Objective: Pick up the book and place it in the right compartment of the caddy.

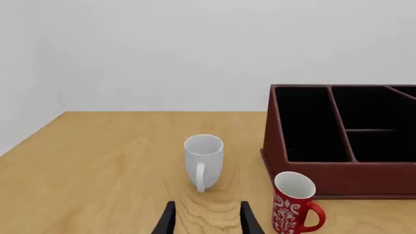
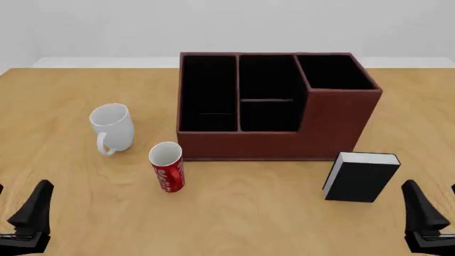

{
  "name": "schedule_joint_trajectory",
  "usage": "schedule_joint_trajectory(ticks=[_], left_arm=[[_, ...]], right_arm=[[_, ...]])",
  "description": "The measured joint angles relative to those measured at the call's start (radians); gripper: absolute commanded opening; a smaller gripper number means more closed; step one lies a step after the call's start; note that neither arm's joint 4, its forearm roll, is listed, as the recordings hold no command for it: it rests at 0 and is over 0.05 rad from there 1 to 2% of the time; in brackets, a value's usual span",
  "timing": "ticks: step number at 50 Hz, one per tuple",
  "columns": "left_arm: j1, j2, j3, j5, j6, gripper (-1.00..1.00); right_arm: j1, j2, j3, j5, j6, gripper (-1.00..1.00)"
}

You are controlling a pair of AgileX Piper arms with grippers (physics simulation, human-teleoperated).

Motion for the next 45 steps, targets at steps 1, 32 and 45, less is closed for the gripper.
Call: schedule_joint_trajectory(ticks=[1,32,45], left_arm=[[0.000,0.000,0.000,0.000,0.000,1.00],[0.000,0.000,0.000,0.000,0.000,1.00],[0.000,0.000,0.000,0.000,0.000,1.00]], right_arm=[[0.000,0.000,0.000,0.000,0.000,1.00],[0.025,0.244,-0.095,-0.030,-0.147,1.00],[0.053,0.396,-0.189,-0.019,-0.292,1.00]])
